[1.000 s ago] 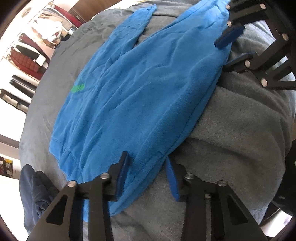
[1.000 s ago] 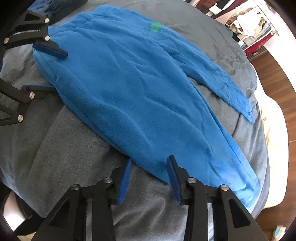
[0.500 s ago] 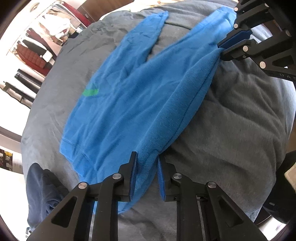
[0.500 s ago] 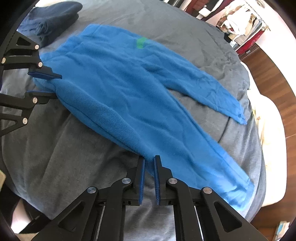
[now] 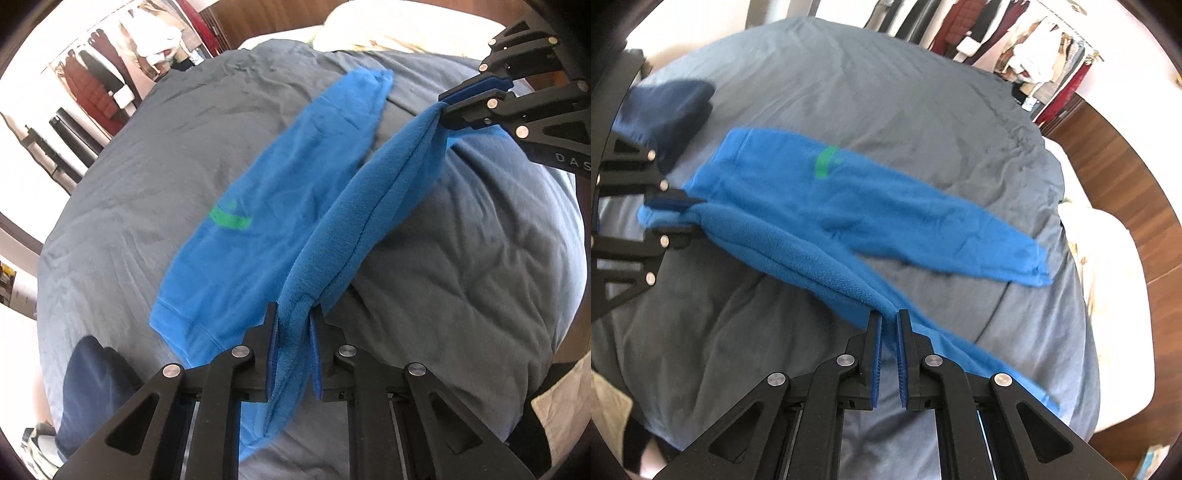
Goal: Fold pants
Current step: 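Lift the held pants edge with both grippers and fold it over lengthwise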
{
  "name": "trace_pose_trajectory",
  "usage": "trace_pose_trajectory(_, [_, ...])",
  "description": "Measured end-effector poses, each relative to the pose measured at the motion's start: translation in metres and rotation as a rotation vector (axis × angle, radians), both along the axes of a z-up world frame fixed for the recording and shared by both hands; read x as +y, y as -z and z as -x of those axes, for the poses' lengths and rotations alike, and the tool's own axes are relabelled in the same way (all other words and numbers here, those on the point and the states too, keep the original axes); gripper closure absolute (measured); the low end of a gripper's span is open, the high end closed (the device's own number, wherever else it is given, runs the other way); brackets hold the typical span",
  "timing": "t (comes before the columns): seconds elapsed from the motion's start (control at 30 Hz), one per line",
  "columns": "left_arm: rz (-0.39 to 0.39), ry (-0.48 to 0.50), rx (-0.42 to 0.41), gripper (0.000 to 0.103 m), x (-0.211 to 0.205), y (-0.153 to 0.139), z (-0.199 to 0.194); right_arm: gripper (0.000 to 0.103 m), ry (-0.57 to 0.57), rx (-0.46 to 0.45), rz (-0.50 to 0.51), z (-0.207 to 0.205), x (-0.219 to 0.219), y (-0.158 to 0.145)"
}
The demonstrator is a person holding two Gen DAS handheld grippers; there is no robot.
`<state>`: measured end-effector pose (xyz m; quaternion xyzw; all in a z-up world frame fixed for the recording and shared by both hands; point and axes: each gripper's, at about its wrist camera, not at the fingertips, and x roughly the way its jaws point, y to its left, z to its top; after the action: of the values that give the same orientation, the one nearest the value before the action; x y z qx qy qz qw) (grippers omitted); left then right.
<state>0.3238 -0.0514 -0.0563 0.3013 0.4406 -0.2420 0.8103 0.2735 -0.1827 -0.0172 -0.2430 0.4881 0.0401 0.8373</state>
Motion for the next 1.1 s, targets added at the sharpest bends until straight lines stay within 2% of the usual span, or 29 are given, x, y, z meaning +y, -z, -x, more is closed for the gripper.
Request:
trace_pose_trajectory(0.17, [0.023,-0.025,-0.005,0.088,0.005,-0.014,-0.031,0.096,-0.008,-0.043,-0.007,-0.031,-0.002,-0.01])
trace_pose_trajectory(0.37, [0.045,-0.048,0.007,0.089,0.006,-0.019,-0.072,0.096,-0.022,-0.04,-0.024,-0.075,-0.006,-0.014])
trace_pose_trajectory(0.53, [0.046,-0.048,0.001,0.089,0.006,-0.016,-0.103,0.096,-0.026,-0.015,-0.038,-0.117,-0.013,-0.005])
trace_pose_trajectory(0.8, [0.093,-0.068,0.07,0.089,0.012,-0.009,-0.154,0.097,0.002,0.014,-0.084,-0.17,-0.023,0.008])
trace_pose_trajectory(1.1, [0.091,-0.036,0.161,0.088,0.006,0.022,-0.205,0.097,0.028,0.135,-0.094,-0.225,-0.035,0.048])
